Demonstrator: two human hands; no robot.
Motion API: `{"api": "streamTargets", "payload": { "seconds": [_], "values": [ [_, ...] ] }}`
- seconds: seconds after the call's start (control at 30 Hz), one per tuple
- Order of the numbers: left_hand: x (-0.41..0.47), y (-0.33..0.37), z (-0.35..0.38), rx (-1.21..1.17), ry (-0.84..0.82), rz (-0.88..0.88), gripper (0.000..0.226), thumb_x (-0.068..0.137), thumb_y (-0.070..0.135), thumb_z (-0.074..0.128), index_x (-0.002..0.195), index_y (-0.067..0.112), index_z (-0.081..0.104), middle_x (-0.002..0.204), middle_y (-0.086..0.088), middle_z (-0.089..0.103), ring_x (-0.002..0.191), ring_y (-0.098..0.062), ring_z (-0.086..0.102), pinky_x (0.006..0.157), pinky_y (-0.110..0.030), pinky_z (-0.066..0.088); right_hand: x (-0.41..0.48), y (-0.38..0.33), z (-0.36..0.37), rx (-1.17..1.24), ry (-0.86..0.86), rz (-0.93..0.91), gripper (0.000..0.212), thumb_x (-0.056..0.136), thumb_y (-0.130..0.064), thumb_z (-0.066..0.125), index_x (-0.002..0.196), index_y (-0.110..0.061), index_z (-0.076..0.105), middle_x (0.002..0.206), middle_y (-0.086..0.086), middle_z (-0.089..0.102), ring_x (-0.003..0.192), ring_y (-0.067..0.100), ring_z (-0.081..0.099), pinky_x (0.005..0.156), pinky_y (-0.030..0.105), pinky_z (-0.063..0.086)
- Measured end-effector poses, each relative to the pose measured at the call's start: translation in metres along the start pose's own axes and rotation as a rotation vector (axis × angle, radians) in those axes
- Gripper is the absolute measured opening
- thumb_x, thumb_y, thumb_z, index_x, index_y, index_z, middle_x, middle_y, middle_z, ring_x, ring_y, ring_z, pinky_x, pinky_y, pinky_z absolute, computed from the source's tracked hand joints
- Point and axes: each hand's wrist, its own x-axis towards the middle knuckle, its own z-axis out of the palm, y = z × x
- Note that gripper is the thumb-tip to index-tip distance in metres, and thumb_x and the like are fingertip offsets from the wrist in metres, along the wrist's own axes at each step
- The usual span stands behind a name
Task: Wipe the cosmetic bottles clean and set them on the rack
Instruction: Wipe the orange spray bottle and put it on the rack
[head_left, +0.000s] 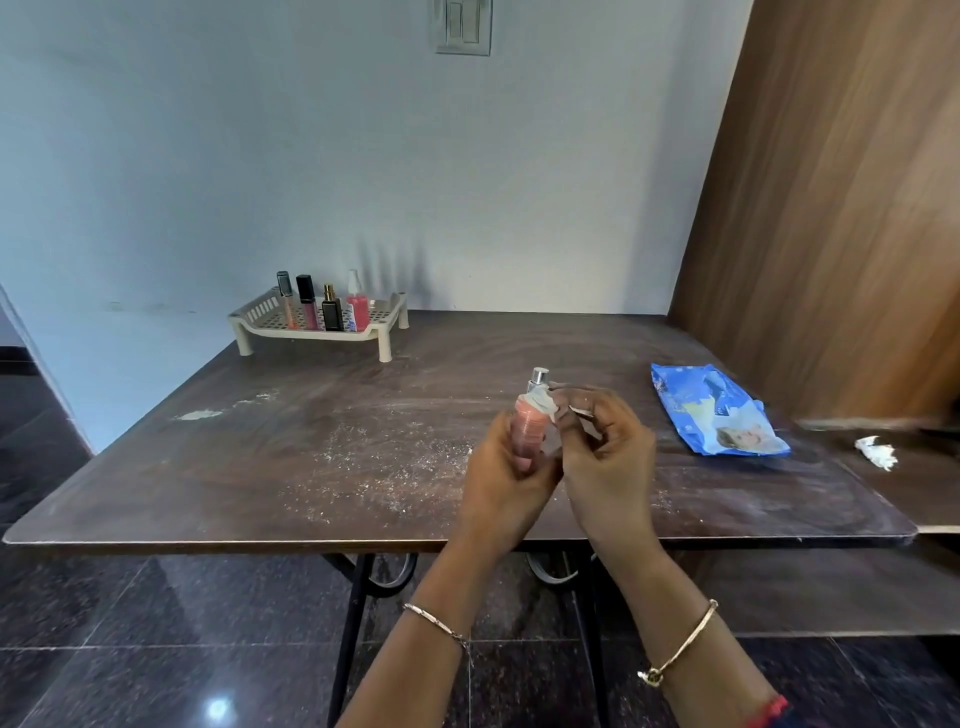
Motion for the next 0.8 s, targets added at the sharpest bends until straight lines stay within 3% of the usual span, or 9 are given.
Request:
{"api": "streamTargets", "payload": {
  "seconds": [0.1, 0.2, 0.37, 0.5, 0.63, 0.73, 0.8],
  "values": [
    [0.002, 0.007, -0.005, -0.128, -0.071, -0.065, 0.016, 0.085, 0.006, 0.065, 0.087, 0.016, 0.054, 0.060, 0.004, 0.056, 0.050, -0.008, 0.046, 0.048, -0.020, 0.038, 0.009, -0.001, 0.001, 0.209, -0.038, 0.223, 0.037, 0.083, 0.014, 0.058, 0.079, -0.022, 0.066, 0.079, -0.006, 0.070, 0.074, 0.005, 0.065, 0.068, 0.015, 0.049],
    [0.001, 0.012, -0.008, -0.174, -0.161, -0.134, 0.021, 0.086, -0.001, 0.059, 0.076, 0.014, 0.047, 0.048, 0.005, 0.040, 0.040, -0.009, 0.031, 0.037, -0.019, 0.025, 0.016, -0.006, -0.001, 0.397, -0.178, 0.363, 0.028, 0.085, 0.016, 0.054, 0.083, -0.010, 0.063, 0.069, -0.006, 0.069, 0.061, 0.005, 0.063, 0.059, 0.017, 0.051],
    [-0.004, 0.018, -0.014, -0.299, -0.354, -0.293, 0.031, 0.076, -0.006, 0.057, 0.073, 0.018, 0.038, 0.045, 0.004, 0.041, 0.036, -0.008, 0.026, 0.040, -0.016, 0.019, 0.043, -0.015, -0.020, 0.365, -0.712, 0.379, 0.023, 0.082, 0.007, 0.061, 0.088, -0.011, 0.074, 0.091, 0.009, 0.073, 0.087, 0.024, 0.063, 0.082, 0.034, 0.048],
    [-0.006, 0.022, -0.015, -0.414, -0.446, -0.351, 0.026, 0.069, 0.000, 0.054, 0.077, 0.019, 0.038, 0.042, 0.006, 0.040, 0.034, -0.005, 0.025, 0.041, -0.012, 0.016, 0.058, -0.020, -0.021, 0.390, -0.868, 0.408, 0.025, 0.076, -0.002, 0.059, 0.081, -0.018, 0.076, 0.086, 0.004, 0.072, 0.091, 0.033, 0.052, 0.081, 0.046, 0.035],
    [0.000, 0.023, -0.012, -0.490, -0.345, -0.350, 0.024, 0.067, 0.001, 0.056, 0.065, 0.018, 0.040, 0.042, 0.005, 0.032, 0.031, -0.005, 0.024, 0.039, -0.010, 0.015, 0.057, -0.018, -0.018, 0.271, -0.777, 0.367, 0.024, 0.085, 0.000, 0.060, 0.086, -0.019, 0.075, 0.088, 0.007, 0.071, 0.087, 0.027, 0.059, 0.084, 0.039, 0.043],
    [0.004, 0.021, -0.012, -0.455, -0.240, -0.317, 0.024, 0.065, 0.002, 0.058, 0.061, 0.019, 0.041, 0.044, 0.005, 0.035, 0.034, -0.006, 0.026, 0.039, -0.013, 0.015, 0.044, -0.016, -0.015, 0.142, -0.561, 0.340, 0.022, 0.088, 0.001, 0.061, 0.091, -0.016, 0.073, 0.086, 0.001, 0.073, 0.082, 0.011, 0.066, 0.077, 0.024, 0.050],
    [0.006, 0.019, -0.011, -0.354, -0.172, -0.271, 0.018, 0.065, 0.004, 0.057, 0.068, 0.017, 0.044, 0.046, 0.005, 0.037, 0.036, -0.007, 0.028, 0.039, -0.014, 0.016, 0.031, -0.017, -0.011, 0.028, -0.371, 0.261, 0.018, 0.084, 0.001, 0.064, 0.089, -0.013, 0.074, 0.080, -0.001, 0.072, 0.073, 0.007, 0.065, 0.067, 0.022, 0.049]
  ]
}}
